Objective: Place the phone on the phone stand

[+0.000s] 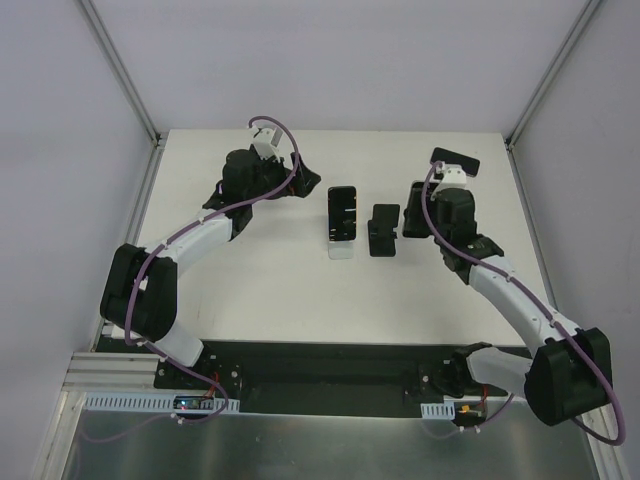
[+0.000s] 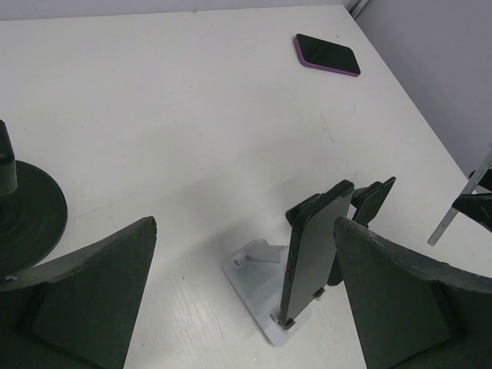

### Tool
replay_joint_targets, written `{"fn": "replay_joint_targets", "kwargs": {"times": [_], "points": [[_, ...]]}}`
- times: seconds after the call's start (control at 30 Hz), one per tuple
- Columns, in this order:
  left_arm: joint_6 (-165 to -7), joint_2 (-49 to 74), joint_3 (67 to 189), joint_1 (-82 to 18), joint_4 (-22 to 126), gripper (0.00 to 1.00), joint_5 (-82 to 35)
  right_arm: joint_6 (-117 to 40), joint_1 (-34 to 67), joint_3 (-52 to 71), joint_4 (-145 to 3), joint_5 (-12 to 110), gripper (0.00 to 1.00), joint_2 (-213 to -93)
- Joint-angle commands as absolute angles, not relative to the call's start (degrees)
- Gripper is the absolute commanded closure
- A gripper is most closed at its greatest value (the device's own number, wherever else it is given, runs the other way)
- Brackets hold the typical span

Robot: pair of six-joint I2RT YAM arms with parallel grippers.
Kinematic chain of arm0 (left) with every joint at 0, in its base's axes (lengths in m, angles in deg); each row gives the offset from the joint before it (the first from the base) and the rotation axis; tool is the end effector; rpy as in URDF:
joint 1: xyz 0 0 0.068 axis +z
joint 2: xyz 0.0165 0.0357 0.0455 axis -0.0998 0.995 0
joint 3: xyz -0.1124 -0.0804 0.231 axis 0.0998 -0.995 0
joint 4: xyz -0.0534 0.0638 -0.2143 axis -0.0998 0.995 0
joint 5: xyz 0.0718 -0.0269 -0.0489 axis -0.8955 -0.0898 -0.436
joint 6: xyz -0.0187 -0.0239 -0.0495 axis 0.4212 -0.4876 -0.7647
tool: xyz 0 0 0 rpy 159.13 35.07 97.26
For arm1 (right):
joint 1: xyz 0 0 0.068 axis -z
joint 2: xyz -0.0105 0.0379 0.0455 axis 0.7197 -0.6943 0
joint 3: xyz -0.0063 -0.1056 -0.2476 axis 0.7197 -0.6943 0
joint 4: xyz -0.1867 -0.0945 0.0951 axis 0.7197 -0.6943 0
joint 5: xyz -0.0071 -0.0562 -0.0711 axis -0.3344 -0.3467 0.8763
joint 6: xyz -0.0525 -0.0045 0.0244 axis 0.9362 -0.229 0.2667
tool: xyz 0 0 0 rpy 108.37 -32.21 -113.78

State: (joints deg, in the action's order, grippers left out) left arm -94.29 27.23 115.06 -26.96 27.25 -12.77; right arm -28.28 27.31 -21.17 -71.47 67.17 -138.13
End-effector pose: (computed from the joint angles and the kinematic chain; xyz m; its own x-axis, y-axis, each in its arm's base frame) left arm 0.3163 -0.1375 0.3119 -0.2752 -0.2393 -0.9311 0.5872 0.7250 -0.3599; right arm 0.2294 0.0695 0.2894 -0.3444 -0.1809 -0.9212 -0.1725 0.9767 -0.1273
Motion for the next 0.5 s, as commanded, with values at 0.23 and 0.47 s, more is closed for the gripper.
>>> {"fn": "replay_joint_targets", "kwargs": {"times": [0.23, 0.47], "points": [[-95.16, 24.79, 113.63, -25.59, 22.67, 0.04, -15.64, -26.48, 11.68, -19.82, -49.99, 84.68, 0.99, -145.31], [-95.24, 23.47, 111.96, -25.07, 21.61, 0.04, -16.52, -23.22, 9.12, -22.37, -39.63, 88.46, 0.99, -150.42]]}}
